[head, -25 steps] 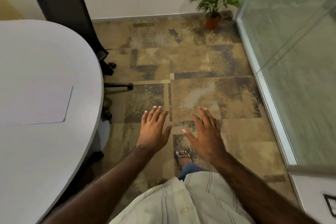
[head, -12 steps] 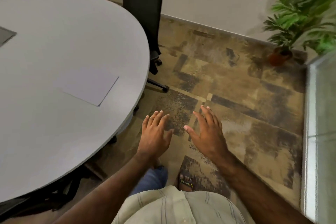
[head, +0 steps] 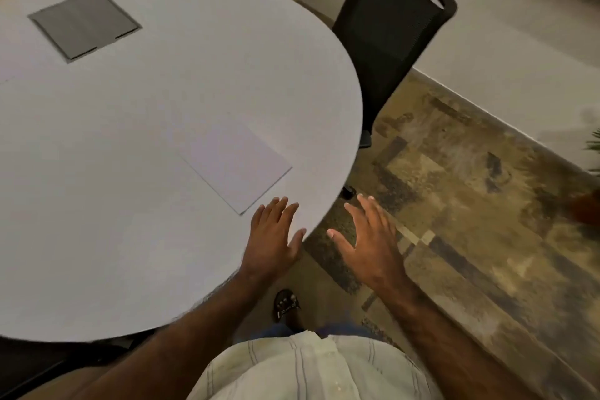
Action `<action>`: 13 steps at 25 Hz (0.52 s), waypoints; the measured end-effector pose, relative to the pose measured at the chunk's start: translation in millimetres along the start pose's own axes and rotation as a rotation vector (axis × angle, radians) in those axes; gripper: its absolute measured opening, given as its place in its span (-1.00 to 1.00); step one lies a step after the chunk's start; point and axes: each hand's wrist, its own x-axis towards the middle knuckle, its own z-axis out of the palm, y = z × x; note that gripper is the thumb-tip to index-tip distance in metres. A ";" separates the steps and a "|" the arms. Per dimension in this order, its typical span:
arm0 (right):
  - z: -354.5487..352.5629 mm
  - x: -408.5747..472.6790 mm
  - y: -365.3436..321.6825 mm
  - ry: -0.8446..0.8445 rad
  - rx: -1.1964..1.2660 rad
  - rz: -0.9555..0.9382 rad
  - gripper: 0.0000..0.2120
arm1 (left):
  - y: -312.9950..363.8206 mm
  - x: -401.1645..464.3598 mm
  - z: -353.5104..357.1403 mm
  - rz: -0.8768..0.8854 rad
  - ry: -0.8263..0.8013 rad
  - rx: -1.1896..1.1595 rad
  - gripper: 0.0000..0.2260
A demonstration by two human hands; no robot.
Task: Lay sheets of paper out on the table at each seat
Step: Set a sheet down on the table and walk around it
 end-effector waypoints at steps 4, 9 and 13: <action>8.9 60.0 -35.3 -0.023 0.004 -0.070 -0.31 | -38.0 26.1 -19.5 -0.130 0.050 0.000 -0.50; 33.4 127.3 -68.5 -0.088 -0.015 -0.166 -0.29 | -82.6 53.8 -27.2 -0.421 0.159 -0.051 -0.52; 53.9 183.8 -87.0 -0.205 -0.007 -0.191 -0.31 | -117.4 77.2 -30.2 -0.739 0.237 -0.134 -0.55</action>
